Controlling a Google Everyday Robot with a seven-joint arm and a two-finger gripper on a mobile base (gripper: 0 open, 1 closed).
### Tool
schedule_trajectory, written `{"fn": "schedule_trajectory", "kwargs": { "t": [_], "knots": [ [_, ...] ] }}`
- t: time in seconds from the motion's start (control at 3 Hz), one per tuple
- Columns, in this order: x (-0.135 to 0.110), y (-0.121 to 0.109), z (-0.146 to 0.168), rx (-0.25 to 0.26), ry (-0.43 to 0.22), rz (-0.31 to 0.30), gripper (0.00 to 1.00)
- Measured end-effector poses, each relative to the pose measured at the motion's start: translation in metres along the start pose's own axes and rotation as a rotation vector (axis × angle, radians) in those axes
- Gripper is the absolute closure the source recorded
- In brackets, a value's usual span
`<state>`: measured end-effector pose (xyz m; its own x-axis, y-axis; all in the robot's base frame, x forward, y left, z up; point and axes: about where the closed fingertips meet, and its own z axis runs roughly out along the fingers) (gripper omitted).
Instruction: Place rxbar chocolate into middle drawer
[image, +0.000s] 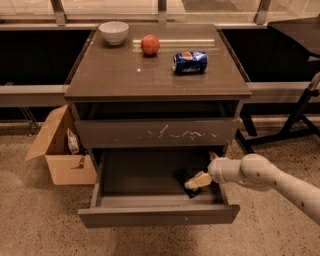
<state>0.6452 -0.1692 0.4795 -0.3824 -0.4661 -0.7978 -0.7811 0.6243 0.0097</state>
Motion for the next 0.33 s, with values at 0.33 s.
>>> {"fn": "schedule_trajectory", "kwargs": {
  "t": [0.33],
  "knots": [
    [0.0148, -0.0061, -0.0477, 0.058, -0.115, 0.054, 0.0]
  ]
}}
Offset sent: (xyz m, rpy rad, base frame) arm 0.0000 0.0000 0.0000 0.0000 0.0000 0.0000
